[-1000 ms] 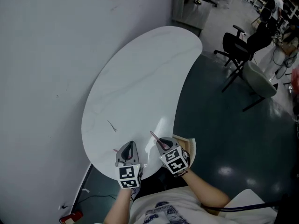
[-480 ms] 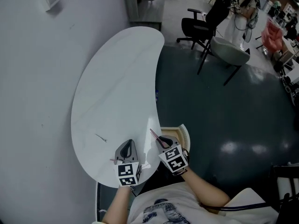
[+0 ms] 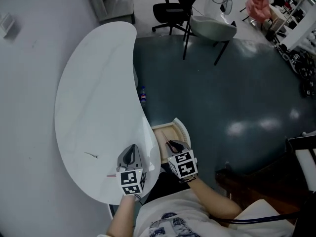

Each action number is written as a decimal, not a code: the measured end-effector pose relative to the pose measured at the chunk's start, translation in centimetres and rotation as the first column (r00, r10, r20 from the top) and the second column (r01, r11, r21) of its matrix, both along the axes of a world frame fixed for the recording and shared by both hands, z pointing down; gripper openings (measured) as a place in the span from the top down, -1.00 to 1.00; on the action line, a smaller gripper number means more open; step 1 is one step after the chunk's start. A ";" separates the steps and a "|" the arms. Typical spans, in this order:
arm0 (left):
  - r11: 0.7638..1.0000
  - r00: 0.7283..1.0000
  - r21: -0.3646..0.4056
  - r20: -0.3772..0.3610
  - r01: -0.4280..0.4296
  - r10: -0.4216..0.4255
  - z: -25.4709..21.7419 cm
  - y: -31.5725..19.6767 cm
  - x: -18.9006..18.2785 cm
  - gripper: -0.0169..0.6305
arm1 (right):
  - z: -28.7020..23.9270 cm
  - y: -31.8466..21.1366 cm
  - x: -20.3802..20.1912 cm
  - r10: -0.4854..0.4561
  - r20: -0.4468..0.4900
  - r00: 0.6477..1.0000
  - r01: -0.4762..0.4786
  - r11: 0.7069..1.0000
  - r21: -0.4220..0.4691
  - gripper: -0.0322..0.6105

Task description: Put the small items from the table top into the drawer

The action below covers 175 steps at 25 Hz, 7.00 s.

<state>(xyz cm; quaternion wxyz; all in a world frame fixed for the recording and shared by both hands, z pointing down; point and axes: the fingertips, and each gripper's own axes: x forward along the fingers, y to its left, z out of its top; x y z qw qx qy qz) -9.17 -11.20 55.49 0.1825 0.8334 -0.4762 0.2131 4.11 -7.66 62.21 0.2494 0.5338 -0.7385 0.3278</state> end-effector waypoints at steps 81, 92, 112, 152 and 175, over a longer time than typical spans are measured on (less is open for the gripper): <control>0.979 0.984 -0.175 0.121 -0.108 0.130 9.9 -5.5 5.4 0.87 | 27.6 -3.4 5.4 0.385 -0.203 0.900 -0.435 0.825 -0.360 0.70; 0.977 0.983 -0.178 0.121 -0.118 0.141 9.6 -5.7 5.5 0.87 | 27.5 -3.5 5.3 0.390 -0.197 0.900 -0.436 0.822 -0.367 0.69; 0.985 0.992 -0.157 0.100 -0.066 0.083 8.2 -5.2 3.9 0.87 | 17.3 -4.8 4.1 0.316 -0.108 0.943 -0.333 0.899 -0.284 0.68; 0.922 0.942 0.197 -0.033 0.334 -0.334 -19.2 4.7 -3.6 0.87 | -25.1 -1.0 -3.8 -0.338 0.114 0.934 0.263 0.868 0.422 0.75; 0.897 0.925 0.238 -0.021 0.372 -0.378 -20.1 7.0 -3.1 0.87 | -25.4 0.5 -3.5 -0.384 0.147 0.912 0.285 0.848 0.447 0.75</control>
